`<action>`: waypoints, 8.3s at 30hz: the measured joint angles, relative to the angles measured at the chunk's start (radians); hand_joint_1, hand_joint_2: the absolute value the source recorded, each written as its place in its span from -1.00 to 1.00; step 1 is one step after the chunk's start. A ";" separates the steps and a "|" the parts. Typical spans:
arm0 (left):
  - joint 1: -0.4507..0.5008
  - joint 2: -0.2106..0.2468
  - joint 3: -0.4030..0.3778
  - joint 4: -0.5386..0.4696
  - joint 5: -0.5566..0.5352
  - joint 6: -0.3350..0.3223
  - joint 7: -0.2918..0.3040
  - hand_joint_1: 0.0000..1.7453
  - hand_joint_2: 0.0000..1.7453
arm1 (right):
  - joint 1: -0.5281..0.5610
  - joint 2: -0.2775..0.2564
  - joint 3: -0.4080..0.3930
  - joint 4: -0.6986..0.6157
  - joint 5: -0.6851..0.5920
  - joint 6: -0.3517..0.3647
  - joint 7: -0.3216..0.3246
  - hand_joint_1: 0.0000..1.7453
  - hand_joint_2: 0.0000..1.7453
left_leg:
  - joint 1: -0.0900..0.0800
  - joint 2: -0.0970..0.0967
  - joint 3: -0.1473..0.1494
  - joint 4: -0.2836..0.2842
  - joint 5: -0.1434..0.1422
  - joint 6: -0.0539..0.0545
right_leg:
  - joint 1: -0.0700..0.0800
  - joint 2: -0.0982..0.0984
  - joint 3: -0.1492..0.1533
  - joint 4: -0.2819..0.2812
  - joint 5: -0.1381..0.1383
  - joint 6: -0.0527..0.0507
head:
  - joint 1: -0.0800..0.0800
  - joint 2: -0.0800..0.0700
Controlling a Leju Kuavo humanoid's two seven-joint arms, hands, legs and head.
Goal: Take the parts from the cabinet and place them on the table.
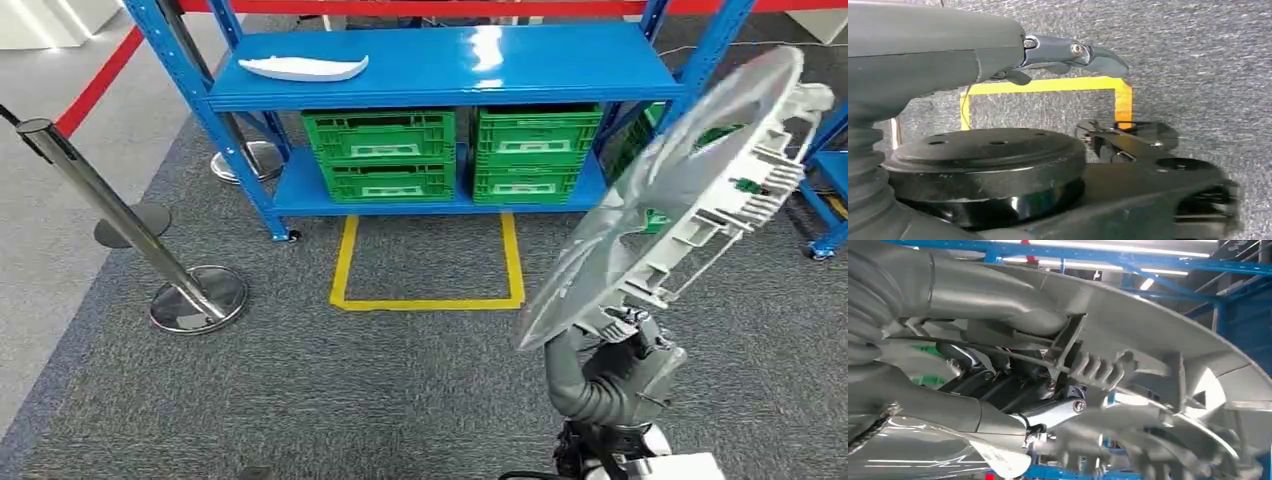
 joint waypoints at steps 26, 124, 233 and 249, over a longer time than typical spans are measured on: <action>-0.001 -0.002 0.000 0.000 0.003 -0.002 0.001 -1.00 1.00 | -0.002 0.008 0.006 0.003 0.000 -0.054 0.040 1.00 1.00 | -0.008 -0.002 0.087 -0.228 0.081 0.010 | -0.004 0.003 0.004 0.001 -0.005 0.007 | -0.003 0.000; 0.002 0.010 -0.017 0.000 -0.032 -0.006 -0.003 -1.00 1.00 | 0.102 0.047 -0.019 -0.042 0.068 -0.154 0.026 1.00 1.00 | 0.005 -0.006 0.075 -0.119 0.055 0.017 | 0.007 0.077 -0.018 0.002 0.015 -0.005 | 0.012 0.000; -0.013 -0.012 0.056 0.000 0.062 0.018 -0.127 -1.00 1.00 | -0.030 -0.025 -0.029 -0.058 0.103 -0.111 0.053 1.00 1.00 | -0.002 0.086 0.147 -0.320 0.118 0.035 | 0.001 -0.081 -0.028 0.004 -0.001 0.059 | 0.028 0.000; -0.011 -0.013 0.056 0.000 0.061 0.029 -0.120 -1.00 1.00 | -0.042 -0.029 -0.031 -0.059 0.117 -0.126 0.058 1.00 1.00 | 0.004 -0.097 0.134 -0.287 0.115 0.047 | 0.009 0.109 -0.035 0.007 0.026 0.007 | 0.025 0.000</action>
